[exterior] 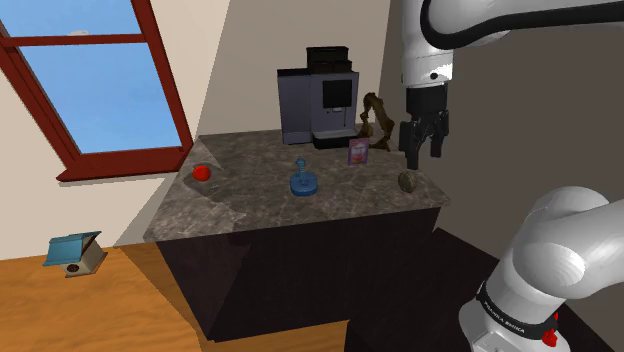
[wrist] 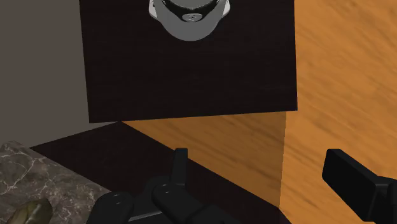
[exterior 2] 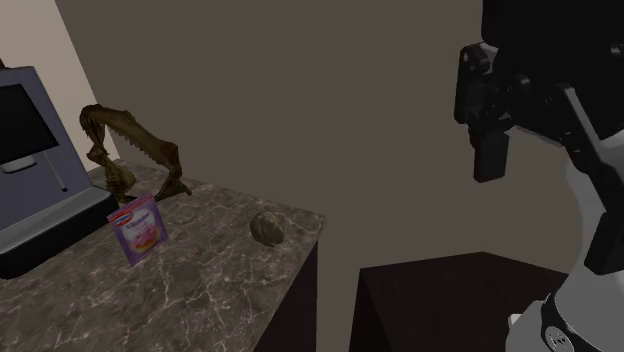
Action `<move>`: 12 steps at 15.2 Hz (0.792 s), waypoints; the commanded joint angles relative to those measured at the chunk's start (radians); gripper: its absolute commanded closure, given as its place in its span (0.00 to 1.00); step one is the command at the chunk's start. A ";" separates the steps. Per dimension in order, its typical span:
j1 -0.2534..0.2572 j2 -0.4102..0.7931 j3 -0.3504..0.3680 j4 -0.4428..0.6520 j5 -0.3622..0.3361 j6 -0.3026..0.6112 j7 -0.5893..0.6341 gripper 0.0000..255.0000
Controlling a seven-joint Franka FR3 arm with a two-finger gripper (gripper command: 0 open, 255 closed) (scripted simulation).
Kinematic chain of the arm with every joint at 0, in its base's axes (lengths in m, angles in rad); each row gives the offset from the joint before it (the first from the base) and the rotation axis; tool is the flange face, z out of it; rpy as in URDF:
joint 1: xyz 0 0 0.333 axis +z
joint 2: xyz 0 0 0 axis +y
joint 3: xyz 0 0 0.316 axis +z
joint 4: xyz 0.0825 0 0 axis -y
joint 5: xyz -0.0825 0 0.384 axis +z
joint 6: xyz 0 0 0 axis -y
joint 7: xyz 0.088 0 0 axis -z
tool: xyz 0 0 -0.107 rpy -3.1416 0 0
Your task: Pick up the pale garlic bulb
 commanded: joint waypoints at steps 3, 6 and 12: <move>-0.017 0.009 -0.033 -0.034 -0.030 0.056 -0.037 0.00; -0.045 0.035 -0.085 -0.075 -0.072 0.143 -0.092 0.00; -0.097 0.132 -0.191 -0.121 -0.143 0.329 -0.198 0.00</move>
